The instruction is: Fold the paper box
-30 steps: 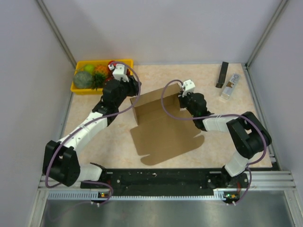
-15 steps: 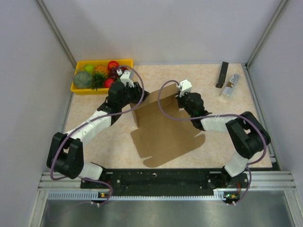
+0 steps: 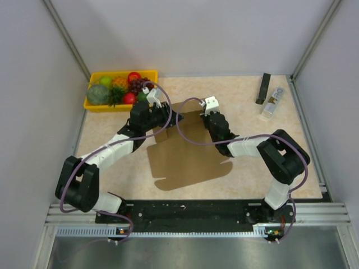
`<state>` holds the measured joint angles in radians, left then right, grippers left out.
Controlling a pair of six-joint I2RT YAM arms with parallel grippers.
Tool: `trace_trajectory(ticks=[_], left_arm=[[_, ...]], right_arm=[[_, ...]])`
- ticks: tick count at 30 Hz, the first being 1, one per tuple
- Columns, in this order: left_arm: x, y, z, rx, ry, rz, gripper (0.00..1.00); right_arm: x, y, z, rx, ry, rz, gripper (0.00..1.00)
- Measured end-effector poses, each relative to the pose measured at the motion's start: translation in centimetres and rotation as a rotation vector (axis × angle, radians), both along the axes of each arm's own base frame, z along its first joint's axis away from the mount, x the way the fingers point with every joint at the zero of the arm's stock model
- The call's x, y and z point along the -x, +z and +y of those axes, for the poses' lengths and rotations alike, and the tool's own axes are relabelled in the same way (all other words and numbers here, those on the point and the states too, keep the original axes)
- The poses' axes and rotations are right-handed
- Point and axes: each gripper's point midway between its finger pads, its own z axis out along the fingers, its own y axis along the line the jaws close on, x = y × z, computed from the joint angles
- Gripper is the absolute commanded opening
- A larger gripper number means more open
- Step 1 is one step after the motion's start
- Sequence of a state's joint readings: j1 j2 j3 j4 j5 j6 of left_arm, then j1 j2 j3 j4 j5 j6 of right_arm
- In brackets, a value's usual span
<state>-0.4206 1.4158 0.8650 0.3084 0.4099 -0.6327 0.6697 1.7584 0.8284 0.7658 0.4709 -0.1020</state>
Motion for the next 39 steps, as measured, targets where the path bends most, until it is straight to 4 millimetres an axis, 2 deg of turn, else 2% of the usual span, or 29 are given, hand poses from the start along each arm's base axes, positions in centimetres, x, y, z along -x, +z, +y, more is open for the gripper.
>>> trace_trajectory(ticks=[3, 5, 8, 12, 14, 16, 18, 20, 26, 28, 33, 39], left_arm=[[0.1, -0.1, 0.4, -0.029, 0.007, 0.002, 0.38], [0.1, 0.5, 0.8, -0.049, 0.021, -0.013, 0.4], [0.0, 2.8, 2.0, -0.058, 0.061, -0.078, 0.45], [-0.3, 7.0, 4.3, -0.082, 0.145, -0.197, 0.53], [-0.7, 8.8, 5.5, -0.099, 0.201, -0.247, 0.5], [-0.7, 9.8, 6.6, -0.113, 0.255, -0.277, 0.49], [-0.3, 9.8, 7.7, -0.124, 0.302, -0.304, 0.48], [0.6, 8.3, 9.2, -0.137, 0.358, -0.306, 0.5], [4.5, 1.1, 14.1, -0.184, 0.533, -0.28, 0.57], [4.9, 0.1, 15.6, -0.211, 0.601, -0.26, 0.57], [4.3, -0.4, 18.7, -0.296, 0.761, -0.167, 0.61], [4.8, -3.8, 22.2, -0.346, 0.861, -0.043, 0.67]], right_arm=[[0.0, 0.0, 0.0, 0.008, 0.004, -0.001, 0.0], [0.0, 0.0, 0.0, 0.012, 0.007, -0.003, 0.0], [-0.2, -0.1, 0.0, 0.012, 0.027, -0.001, 0.0], [-0.4, -0.1, 0.0, 0.006, 0.056, 0.005, 0.0], [-0.4, -0.1, 0.1, 0.003, 0.073, 0.009, 0.0], [-0.5, -0.2, 0.1, -0.003, 0.085, 0.015, 0.0], [-0.5, -0.2, 0.1, -0.005, 0.096, 0.02, 0.0], [-0.5, -0.2, 0.0, -0.006, 0.101, 0.023, 0.0], [-0.6, -0.3, 0.0, -0.01, 0.12, 0.027, 0.0], [-0.6, -0.3, 0.1, -0.01, 0.128, 0.03, 0.0], [-0.6, -0.3, 0.1, -0.01, 0.134, 0.034, 0.0], [-0.6, -0.3, 0.1, -0.012, 0.145, 0.036, 0.0]])
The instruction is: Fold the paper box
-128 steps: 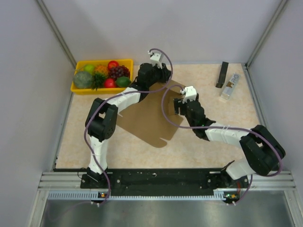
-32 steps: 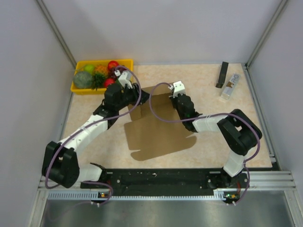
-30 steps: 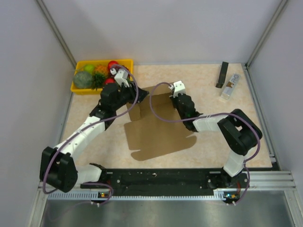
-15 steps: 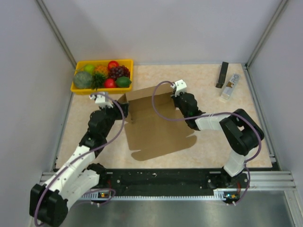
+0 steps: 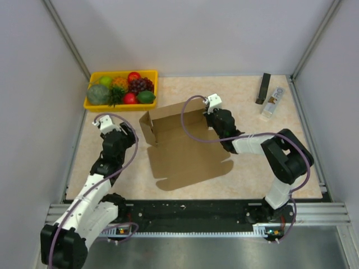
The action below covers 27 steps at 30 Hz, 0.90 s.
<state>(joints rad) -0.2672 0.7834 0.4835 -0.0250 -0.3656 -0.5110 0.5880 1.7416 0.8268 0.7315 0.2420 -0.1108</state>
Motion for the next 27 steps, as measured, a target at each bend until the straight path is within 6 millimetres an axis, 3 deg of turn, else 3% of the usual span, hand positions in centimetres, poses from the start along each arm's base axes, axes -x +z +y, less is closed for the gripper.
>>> trace_trajectory(ticks=[4, 9, 19, 27], left_arm=[[-1.2, -2.8, 0.7, 0.007, 0.002, 0.088, 0.59], [-3.3, -6.1, -1.9, -0.005, -0.155, 0.16, 0.52], [-4.7, -3.5, -6.1, -0.039, -0.435, 0.007, 0.52], [-4.6, -3.6, -7.6, -0.07, -0.499, -0.021, 0.5]], right_arm=[[0.0, 0.0, 0.1, -0.002, 0.011, 0.001, 0.0], [0.0, 0.0, 0.3, -0.002, 0.025, 0.007, 0.0], [0.0, 0.0, 0.5, -0.01, 0.052, 0.013, 0.0], [0.0, 0.0, 0.5, -0.017, 0.057, 0.019, 0.0]])
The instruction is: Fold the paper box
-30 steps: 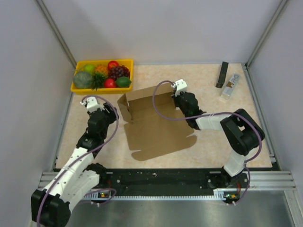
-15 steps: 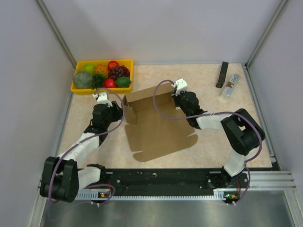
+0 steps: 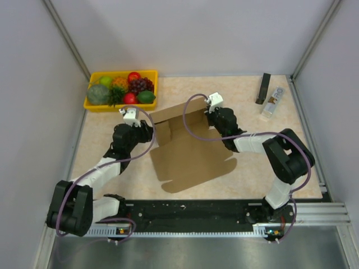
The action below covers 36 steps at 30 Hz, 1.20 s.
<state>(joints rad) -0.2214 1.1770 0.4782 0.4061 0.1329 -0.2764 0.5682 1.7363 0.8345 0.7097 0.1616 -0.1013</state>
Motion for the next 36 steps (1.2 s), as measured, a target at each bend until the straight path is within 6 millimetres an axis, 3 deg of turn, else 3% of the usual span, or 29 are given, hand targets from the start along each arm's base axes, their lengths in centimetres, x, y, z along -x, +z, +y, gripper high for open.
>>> trace_trajectory(ticks=[6, 13, 18, 23, 34, 36], left_arm=[[2.1, -1.5, -1.7, -0.041, -0.012, -0.015, 0.5], [4.2, -2.5, -4.2, -0.088, -0.065, -0.056, 0.57], [3.7, -2.1, -4.5, -0.101, -0.044, -0.085, 0.55], [2.4, -1.7, -4.6, -0.151, 0.026, -0.093, 0.46], [0.7, -1.8, -4.8, -0.395, 0.388, -0.119, 0.46], [0.2, -1.9, -4.9, -0.423, 0.456, -0.123, 0.37]], right_arm=[[-0.2, 0.0, -0.4, 0.0, -0.01, 0.0, 0.0], [0.1, 0.0, -0.3, 0.004, 0.003, 0.01, 0.0], [0.2, 0.0, -0.1, 0.004, 0.013, 0.013, 0.0], [0.3, 0.0, -0.1, 0.004, 0.016, 0.015, 0.0], [0.6, 0.0, -0.4, -0.017, -0.001, 0.036, 0.0], [0.6, 0.0, -0.6, -0.023, -0.016, 0.038, 0.0]])
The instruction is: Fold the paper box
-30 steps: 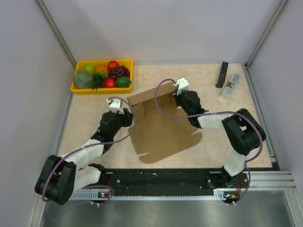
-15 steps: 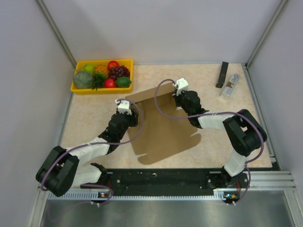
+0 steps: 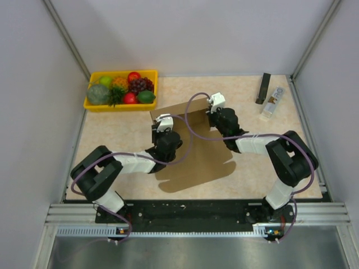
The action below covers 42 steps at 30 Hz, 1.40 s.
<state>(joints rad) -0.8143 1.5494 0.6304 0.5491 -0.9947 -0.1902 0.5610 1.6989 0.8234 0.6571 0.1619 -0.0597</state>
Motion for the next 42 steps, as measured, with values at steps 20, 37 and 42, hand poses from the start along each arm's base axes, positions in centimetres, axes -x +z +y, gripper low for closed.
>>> trace_trajectory(ticks=[20, 37, 42], left_arm=[[1.9, 0.1, 1.1, 0.096, 0.02, -0.172, 0.02], [2.0, 0.0, 1.8, 0.124, 0.049, -0.172, 0.0], [2.0, 0.1, 1.0, 0.139, 0.017, -0.174, 0.0]], right_arm=[[0.2, -1.1, -0.2, 0.023, -0.022, -0.007, 0.0], [0.0, 0.1, 0.6, 0.07, -0.196, -0.099, 0.43], [0.3, -1.1, 0.3, 0.126, -0.184, -0.072, 0.4]])
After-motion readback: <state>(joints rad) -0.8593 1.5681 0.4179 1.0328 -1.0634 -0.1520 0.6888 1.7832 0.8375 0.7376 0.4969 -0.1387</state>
